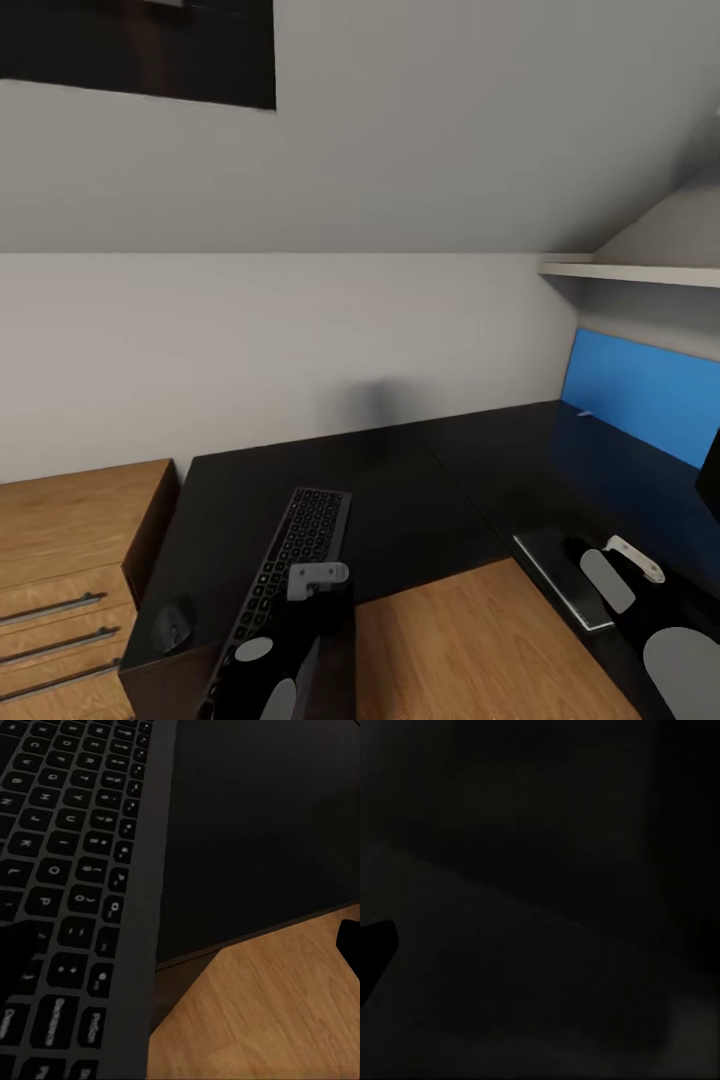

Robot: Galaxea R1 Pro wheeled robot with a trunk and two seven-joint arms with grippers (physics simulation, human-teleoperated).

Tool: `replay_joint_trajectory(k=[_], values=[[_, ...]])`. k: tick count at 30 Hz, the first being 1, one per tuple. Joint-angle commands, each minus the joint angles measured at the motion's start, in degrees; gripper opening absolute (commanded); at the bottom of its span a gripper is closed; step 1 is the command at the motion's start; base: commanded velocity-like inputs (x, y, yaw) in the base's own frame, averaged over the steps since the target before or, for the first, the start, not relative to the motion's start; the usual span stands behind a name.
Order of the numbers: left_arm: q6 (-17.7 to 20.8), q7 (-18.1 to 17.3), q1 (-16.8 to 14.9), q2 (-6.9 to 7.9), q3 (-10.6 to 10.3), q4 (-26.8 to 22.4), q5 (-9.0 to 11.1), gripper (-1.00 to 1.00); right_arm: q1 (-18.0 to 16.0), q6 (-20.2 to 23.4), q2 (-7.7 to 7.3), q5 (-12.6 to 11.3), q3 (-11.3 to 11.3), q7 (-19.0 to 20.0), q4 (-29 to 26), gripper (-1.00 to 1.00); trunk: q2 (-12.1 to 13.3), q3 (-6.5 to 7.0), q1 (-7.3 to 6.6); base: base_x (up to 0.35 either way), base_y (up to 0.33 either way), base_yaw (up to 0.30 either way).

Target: In the bedroom, organize the workspace by keeping the computer under the desk, ensuring the monitor is on the desk, placing the keyboard on the desk next to the monitor, placing the mouse on the desk next to the keyboard, moving the folder from the swivel chair onto the desk next to the mouse, stacking the notebook on top of the folder with the pen on top of the notebook, and positioning the swivel chair next to the desk.

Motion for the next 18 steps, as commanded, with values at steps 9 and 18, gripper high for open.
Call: replay_joint_trajectory(k=[9,18], values=[[0.17,0.56,-0.05,0.01,-0.09,0.04,0.65,1.0,-0.01,0.28,-0.05,-0.19,0.29,-0.36,-0.12,1.0,-0.04,-0.07,0.0,-0.116,0.08,0.0],[0.14,0.56,-0.05,0.01,-0.07,0.1,0.61,1.0,-0.02,0.13,0.22,-0.16,0.37,-0.36,-0.25,1.0,-0.04,-0.07,0.0,-0.112,0.112,0.0]])
